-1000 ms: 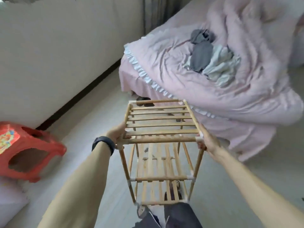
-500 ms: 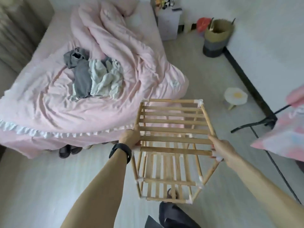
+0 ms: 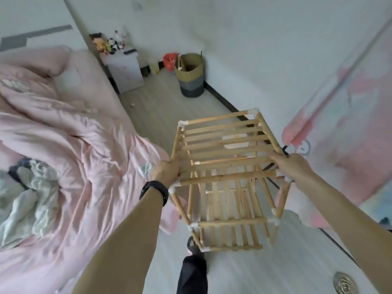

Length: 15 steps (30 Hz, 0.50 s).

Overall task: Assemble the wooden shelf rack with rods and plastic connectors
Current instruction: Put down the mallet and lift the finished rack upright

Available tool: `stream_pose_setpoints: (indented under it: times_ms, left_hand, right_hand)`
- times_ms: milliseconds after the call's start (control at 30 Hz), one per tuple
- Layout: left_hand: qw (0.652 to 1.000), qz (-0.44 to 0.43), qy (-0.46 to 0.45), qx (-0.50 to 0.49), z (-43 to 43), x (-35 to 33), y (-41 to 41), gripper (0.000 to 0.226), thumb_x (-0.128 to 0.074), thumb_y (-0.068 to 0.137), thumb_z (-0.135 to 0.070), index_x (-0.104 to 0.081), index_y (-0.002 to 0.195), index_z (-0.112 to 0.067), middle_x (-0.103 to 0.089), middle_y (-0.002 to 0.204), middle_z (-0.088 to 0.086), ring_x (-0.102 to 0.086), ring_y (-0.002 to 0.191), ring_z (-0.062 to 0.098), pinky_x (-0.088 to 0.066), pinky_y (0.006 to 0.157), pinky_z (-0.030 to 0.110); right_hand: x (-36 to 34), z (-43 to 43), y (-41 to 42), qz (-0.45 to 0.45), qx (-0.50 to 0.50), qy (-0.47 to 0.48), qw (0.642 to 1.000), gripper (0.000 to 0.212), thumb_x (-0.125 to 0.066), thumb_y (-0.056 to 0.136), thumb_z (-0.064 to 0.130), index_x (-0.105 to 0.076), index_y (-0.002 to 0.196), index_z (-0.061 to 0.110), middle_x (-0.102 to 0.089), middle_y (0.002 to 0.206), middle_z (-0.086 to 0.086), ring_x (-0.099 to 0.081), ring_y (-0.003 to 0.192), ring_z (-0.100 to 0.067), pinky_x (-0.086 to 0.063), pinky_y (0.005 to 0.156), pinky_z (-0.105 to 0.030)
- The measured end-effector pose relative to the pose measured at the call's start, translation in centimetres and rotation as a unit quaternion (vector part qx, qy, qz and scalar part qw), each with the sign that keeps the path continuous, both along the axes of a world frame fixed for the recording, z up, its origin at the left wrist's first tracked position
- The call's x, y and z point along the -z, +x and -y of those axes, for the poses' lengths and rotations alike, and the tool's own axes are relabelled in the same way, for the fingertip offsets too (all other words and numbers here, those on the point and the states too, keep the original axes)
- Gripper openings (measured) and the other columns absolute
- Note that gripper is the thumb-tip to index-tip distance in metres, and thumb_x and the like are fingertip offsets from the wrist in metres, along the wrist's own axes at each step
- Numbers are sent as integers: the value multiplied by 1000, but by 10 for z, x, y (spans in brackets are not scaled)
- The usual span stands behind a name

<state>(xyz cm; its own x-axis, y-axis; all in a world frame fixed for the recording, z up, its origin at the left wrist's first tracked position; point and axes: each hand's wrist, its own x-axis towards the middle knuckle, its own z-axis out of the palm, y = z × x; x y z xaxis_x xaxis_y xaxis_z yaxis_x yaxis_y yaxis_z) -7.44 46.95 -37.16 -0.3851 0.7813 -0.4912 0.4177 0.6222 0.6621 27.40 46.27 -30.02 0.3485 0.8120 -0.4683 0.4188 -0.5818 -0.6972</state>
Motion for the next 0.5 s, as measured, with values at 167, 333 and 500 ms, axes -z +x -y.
stream_pose_setpoints:
  times_ms: [167, 333, 500]
  left_hand:
    - [999, -9, 44, 12, -146, -7, 13, 63, -45, 93, -67, -74, 75, -15, -73, 65, -1, -71, 76, 22, -55, 76, 32]
    - [998, -9, 58, 5, -281, -24, 26, 64, -47, 92, -67, -75, 70, -14, -74, 64, 1, -71, 70, 21, -56, 74, 31]
    - [998, -36, 57, 20, -409, -28, 39, 62, -49, 92, -65, -74, 68, -14, -72, 61, 0, -70, 65, 21, -55, 62, 28]
  right_hand:
    - [6, -124, 10, -66, 29, -25, 997, 38, -68, 89, 48, -66, 98, 12, -74, 78, -6, -68, 55, -18, -46, 39, -20]
    - [14, -247, 19, -70, 28, -33, 997, 44, -62, 91, 58, -63, 99, 15, -65, 91, -2, -67, 82, -23, -56, 55, -27]
    - [34, -362, 40, -141, 83, -50, 985, 51, -67, 91, 53, -66, 103, 3, -58, 50, 2, -62, 58, -13, -52, 81, -28]
